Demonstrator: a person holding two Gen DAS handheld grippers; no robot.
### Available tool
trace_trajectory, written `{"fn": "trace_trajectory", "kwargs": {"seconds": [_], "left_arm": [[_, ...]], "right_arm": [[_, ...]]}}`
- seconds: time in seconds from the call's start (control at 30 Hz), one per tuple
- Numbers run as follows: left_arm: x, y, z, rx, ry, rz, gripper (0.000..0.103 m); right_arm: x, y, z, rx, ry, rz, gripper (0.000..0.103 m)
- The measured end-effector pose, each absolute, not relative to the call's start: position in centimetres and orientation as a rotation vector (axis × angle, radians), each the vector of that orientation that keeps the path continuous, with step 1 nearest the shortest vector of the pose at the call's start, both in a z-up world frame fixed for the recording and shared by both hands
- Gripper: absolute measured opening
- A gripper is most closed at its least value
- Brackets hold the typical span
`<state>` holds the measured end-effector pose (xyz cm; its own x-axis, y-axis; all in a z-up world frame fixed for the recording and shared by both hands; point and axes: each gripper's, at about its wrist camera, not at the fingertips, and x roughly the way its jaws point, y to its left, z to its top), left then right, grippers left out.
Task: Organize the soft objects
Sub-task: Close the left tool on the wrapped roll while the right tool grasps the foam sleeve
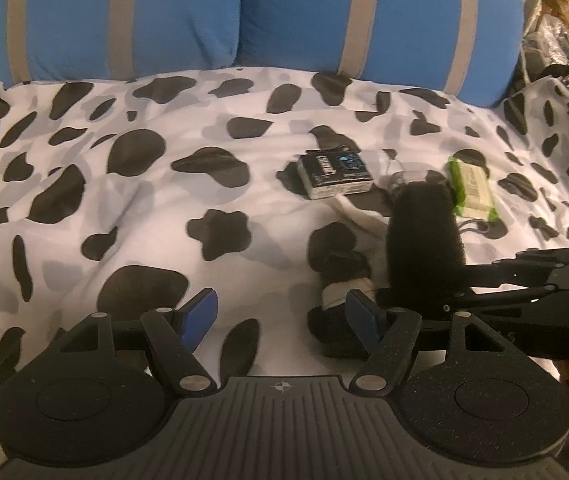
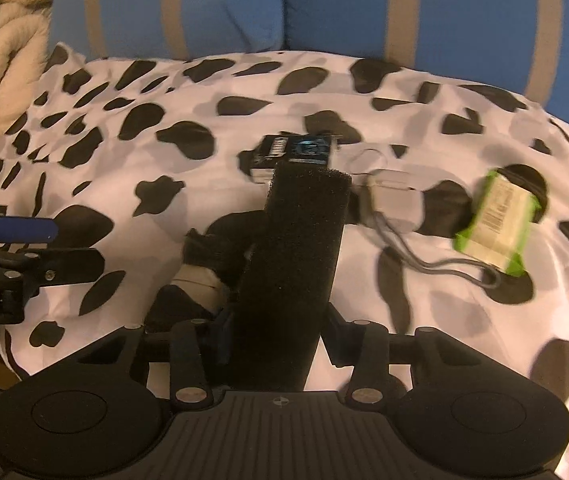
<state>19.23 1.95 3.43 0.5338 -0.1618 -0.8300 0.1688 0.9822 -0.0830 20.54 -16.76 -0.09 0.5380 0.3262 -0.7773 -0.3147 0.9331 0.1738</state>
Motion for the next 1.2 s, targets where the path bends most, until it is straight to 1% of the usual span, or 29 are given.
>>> {"fn": "trace_trajectory", "kwargs": {"seconds": [0.37, 0.73, 0.9, 0.97, 1.03, 1.07, 1.2], "left_arm": [[19.9, -0.2, 2.3, -0.058, 1.031, -0.254, 0.07], [21.6, -3.9, -1.1, 0.05, 1.117, -0.239, 0.07], [22.2, -4.8, -2.6, 0.089, 1.143, -0.235, 0.068], [22.4, -5.1, -3.2, 0.109, 1.153, -0.229, 0.057], [22.3, -5.4, -3.6, 0.13, 1.147, -0.218, 0.053], [22.2, -5.5, -3.6, 0.14, 1.138, -0.215, 0.043], [22.0, -5.5, -3.2, 0.159, 1.13, -0.219, 0.041]], "right_arm": [[19.1, -20.3, 1.0, 0.028, 0.887, 0.34, 0.044], [17.4, -23.8, 2.6, 0.072, 0.849, 0.306, 0.044], [17.0, -25.0, 2.9, 0.096, 0.844, 0.288, 0.044], [16.9, -25.4, 3.0, 0.108, 0.843, 0.283, 0.044], [16.7, -25.6, 3.0, 0.115, 0.842, 0.28, 0.044], [16.7, -25.6, 3.1, 0.114, 0.841, 0.279, 0.044], [16.5, -25.6, 3.1, 0.113, 0.842, 0.275, 0.044]]}}
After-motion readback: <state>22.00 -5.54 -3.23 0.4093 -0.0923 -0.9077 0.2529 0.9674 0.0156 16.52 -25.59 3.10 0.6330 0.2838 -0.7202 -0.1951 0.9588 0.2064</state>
